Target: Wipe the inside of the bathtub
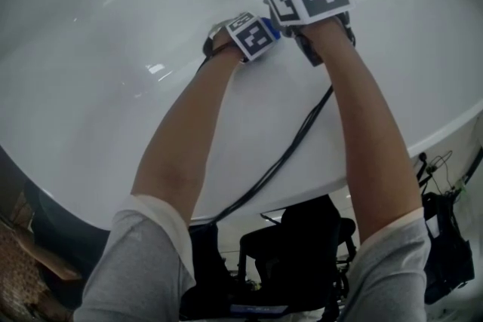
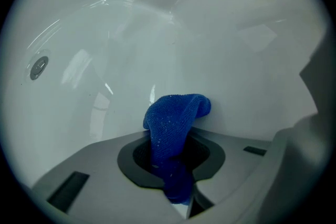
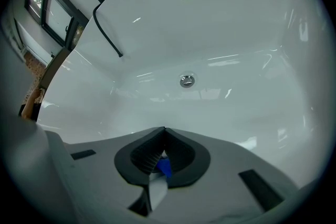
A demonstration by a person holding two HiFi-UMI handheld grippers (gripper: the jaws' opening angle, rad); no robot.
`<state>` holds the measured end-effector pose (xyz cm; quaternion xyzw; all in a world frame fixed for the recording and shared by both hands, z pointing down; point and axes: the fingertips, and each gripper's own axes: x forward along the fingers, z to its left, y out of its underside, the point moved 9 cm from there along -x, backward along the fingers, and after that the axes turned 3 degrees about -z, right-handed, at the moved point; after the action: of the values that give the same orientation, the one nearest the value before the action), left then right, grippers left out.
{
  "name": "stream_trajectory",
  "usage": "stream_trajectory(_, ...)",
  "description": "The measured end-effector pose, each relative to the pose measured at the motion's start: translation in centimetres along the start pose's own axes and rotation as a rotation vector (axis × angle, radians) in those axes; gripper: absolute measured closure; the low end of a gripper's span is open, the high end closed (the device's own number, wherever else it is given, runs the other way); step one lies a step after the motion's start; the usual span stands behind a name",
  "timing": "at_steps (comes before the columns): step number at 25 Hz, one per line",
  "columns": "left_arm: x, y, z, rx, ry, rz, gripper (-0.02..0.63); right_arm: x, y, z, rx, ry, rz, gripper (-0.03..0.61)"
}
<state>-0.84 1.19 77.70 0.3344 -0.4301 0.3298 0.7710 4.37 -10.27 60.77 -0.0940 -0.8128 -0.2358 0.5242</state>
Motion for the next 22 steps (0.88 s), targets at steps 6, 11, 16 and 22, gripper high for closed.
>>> stream_trajectory(6,0.3,0.4,0.3,0.014,-0.039,0.012,0.538,0.4,0.8,-0.2,-0.007,0.021,0.026,0.569)
stream_trajectory(11,-0.1,2.4,1.2,0.019,-0.045,0.027,0.537,0.5,0.7,-0.2,0.001,-0.007,0.021,0.570)
stream_trajectory(16,-0.6,4.3,1.8,0.018,-0.067,0.044,0.537,0.8,0.7,0.3,-0.021,-0.026,0.032,0.569)
stream_trajectory(22,-2.4,9.2,3.2,-0.030,-0.115,0.066,0.535,1.2,0.9,1.0,-0.041,-0.080,0.059,0.569)
